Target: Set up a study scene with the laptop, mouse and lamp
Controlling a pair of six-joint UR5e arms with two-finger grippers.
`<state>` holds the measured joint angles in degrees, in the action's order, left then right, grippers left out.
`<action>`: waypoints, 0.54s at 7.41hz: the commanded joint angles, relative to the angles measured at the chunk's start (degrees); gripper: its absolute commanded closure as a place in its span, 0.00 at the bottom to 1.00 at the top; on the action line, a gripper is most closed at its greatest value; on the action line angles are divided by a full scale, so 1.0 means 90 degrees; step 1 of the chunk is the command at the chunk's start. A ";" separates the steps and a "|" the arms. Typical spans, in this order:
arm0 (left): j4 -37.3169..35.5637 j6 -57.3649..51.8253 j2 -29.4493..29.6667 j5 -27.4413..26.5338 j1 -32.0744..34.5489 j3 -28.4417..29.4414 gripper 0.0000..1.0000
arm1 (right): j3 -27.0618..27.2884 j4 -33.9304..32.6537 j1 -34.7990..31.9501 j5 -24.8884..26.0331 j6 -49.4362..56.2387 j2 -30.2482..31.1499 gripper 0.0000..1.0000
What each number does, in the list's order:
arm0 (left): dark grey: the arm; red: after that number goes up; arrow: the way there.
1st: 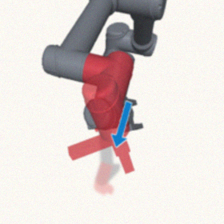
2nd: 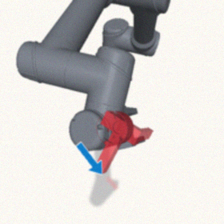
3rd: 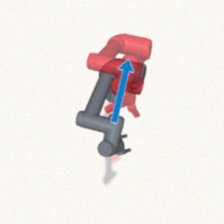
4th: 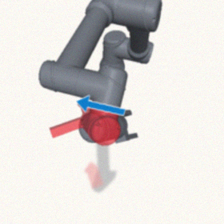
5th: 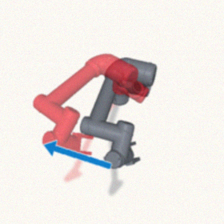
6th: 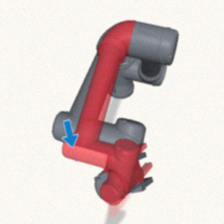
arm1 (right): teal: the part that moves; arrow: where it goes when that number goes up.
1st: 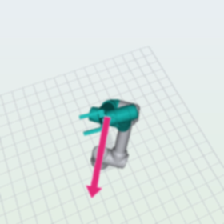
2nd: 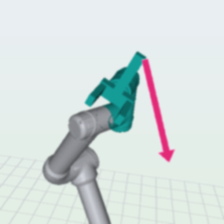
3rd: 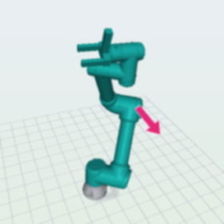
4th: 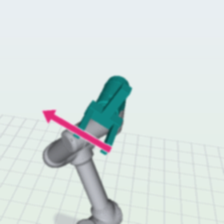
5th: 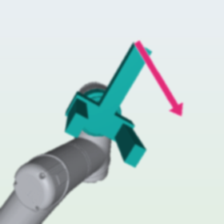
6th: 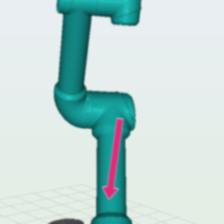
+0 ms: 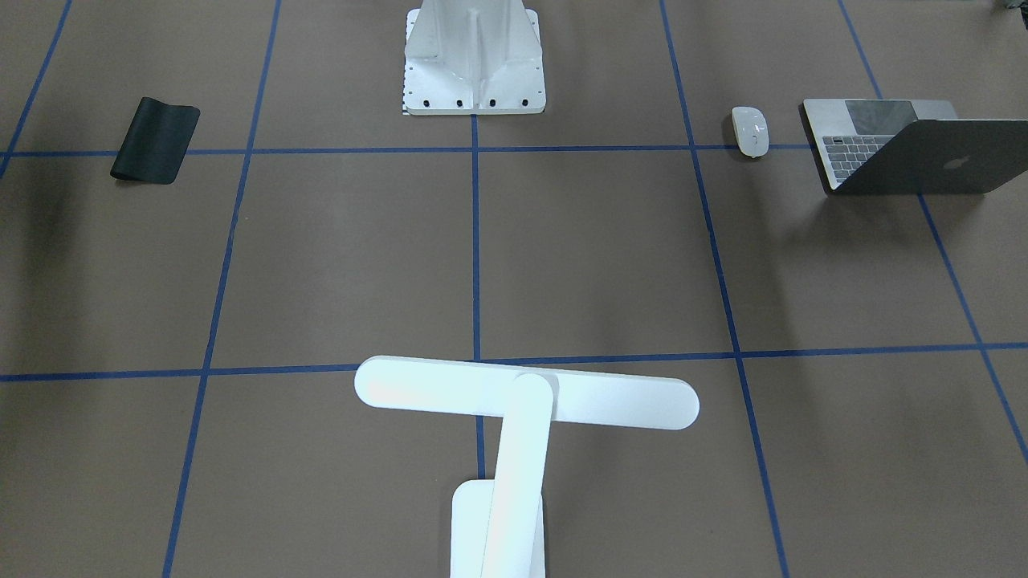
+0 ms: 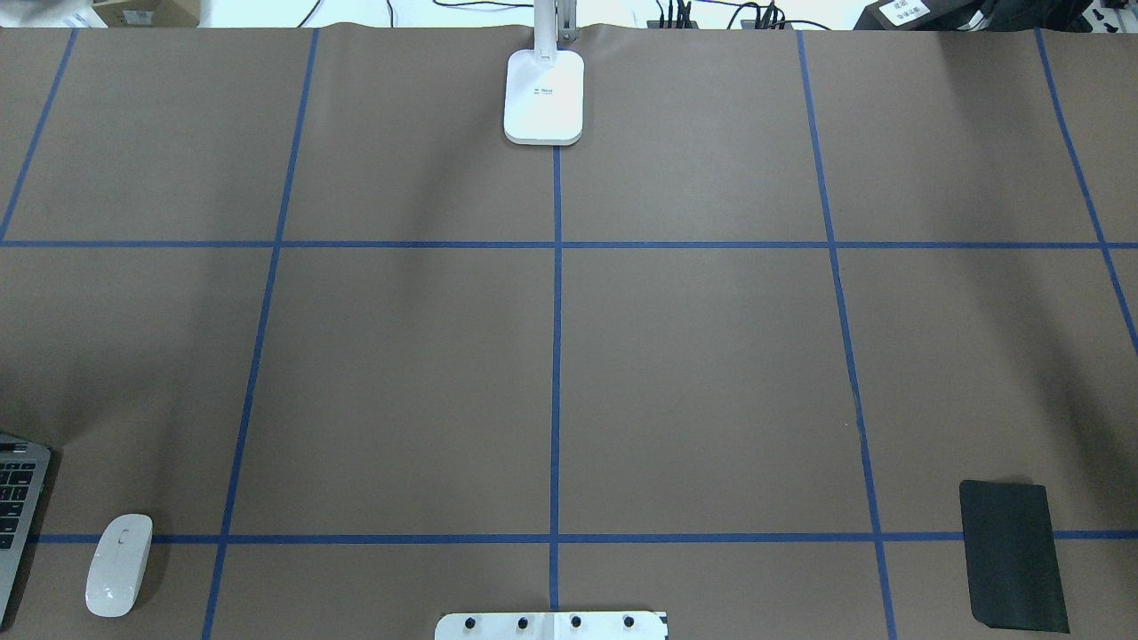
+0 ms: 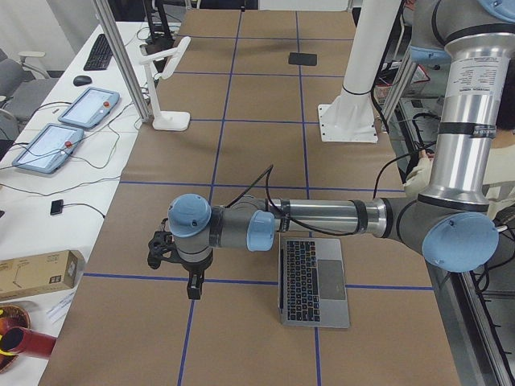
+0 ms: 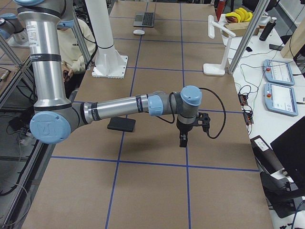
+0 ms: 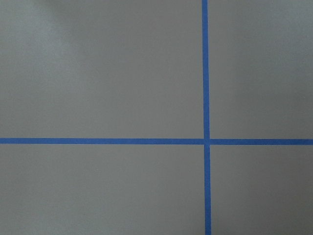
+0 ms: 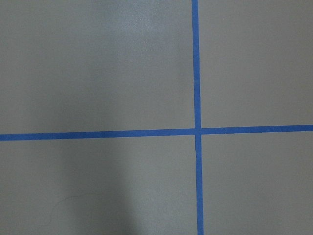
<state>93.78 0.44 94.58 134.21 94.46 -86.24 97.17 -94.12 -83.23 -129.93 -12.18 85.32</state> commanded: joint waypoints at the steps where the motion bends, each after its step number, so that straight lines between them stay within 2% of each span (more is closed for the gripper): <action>1: -0.0019 0.0077 0.0009 0.0000 0.0002 -0.0017 0.00 | -0.0006 0.0008 0.0029 0.0003 0.0025 -0.0037 0.00; 3: -0.0262 0.1252 -0.0146 -0.0010 0.0002 -0.0415 0.00 | -0.0258 -0.0050 0.0165 0.0032 -0.0121 -0.0163 0.00; 4: -0.0554 0.2120 -0.0486 0.0010 -0.0008 -0.0979 0.00 | -0.0231 -0.0070 0.0282 0.0061 -0.0286 -0.0154 0.00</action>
<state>91.45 10.96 92.96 134.18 94.47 -90.19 95.49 -94.47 -81.83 -129.57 -13.34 84.26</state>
